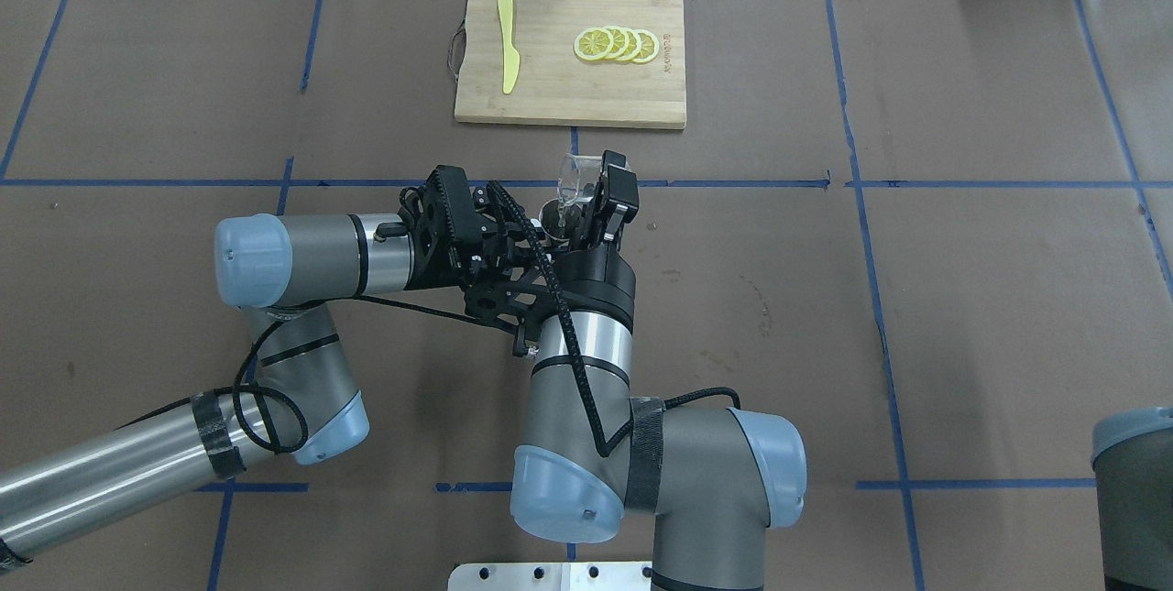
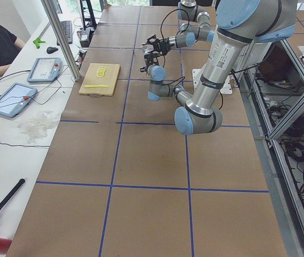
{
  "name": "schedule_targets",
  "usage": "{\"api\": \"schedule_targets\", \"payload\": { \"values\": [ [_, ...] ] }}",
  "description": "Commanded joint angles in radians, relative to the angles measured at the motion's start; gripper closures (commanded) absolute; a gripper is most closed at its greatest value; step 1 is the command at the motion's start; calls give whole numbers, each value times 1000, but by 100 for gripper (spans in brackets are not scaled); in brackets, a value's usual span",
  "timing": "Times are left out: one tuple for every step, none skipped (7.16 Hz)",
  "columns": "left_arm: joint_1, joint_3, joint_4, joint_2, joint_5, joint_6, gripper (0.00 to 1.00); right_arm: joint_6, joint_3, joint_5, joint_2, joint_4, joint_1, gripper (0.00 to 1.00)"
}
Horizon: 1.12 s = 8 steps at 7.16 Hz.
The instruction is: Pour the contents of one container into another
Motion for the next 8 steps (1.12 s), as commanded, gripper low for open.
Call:
{"api": "schedule_targets", "payload": {
  "values": [
    [0, 0, 0, 0, 0, 0, 100, -34, -3, -7, 1, -1, 0, 100],
    [0, 0, 0, 0, 0, 0, 100, -34, -3, -9, 1, -3, 0, 100],
    [0, 0, 0, 0, 0, 0, 100, -54, -4, -10, 1, -3, 0, 100],
    [0, 0, 0, 0, 0, 2, 100, -85, -4, -22, 3, -1, 0, 100],
    [0, 0, -2, 0, 0, 0, 100, -86, -4, -23, 3, -3, 0, 100],
    [0, -2, -2, 0, 0, 0, 100, -88, -4, -23, 3, -1, 0, 100],
    [0, -2, -2, 0, 0, 0, 100, -103, -4, -23, 3, -1, 0, 100],
    [0, -2, -2, 0, 0, 0, 100, -106, -4, -23, 3, -3, 0, 100]
  ]
}}
